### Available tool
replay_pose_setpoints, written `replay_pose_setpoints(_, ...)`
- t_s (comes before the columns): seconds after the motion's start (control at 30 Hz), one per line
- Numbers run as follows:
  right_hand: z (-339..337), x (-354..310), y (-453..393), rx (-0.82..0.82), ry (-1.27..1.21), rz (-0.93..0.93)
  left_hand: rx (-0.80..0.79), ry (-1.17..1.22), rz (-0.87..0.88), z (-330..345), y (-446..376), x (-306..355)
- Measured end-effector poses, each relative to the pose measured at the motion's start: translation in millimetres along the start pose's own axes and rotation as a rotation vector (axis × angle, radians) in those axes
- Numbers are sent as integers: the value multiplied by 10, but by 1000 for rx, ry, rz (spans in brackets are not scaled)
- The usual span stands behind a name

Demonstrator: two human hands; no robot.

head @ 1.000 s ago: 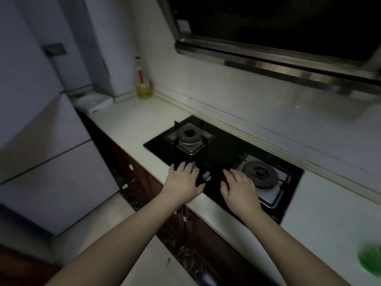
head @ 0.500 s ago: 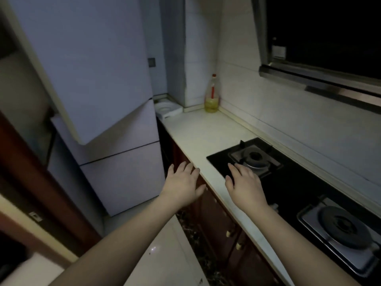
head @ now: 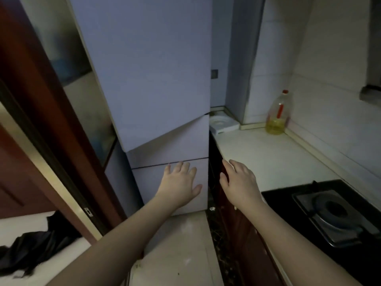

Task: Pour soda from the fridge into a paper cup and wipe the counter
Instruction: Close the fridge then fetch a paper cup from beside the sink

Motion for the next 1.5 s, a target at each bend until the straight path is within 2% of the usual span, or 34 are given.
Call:
replay_pose_setpoints(0.4, 405, -666, -1281, -43, 33, -209, 76, 51, -200, 61, -547, -1058)
replay_pose_setpoints(0.87, 752, -1873, -2639, 17, 6, -232, 194, 52, -196, 215, -1306, -2639)
replay_pose_setpoints(1.0, 814, -2102, -2892, 28, -10, -251, 286, 81, -190, 196, -1441, -2960)
replay_pose_setpoints(1.1, 836, -2225, -3073, 23, -11, -271, 438, 104, -183, 112, -1537, -3215)
replay_pose_setpoints(1.37, 896, -2444, -3665, 111, -31, -350, 670, 312, -309, -24, -1902, -3836)
replay_pose_setpoints(1.5, 912, -2535, -3979, 168, -53, -413, 749, 318, -360, 11, -2039, -3925)
Point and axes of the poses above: each hand's wrist, its own y-axis away from the middle knuckle, its own z-axis out of the palm, x = y × z, the point moved 2 cm from there along -y, towards the middle knuckle, and after that the axes turned 3 degrees about -x, right-handed, at the moved point
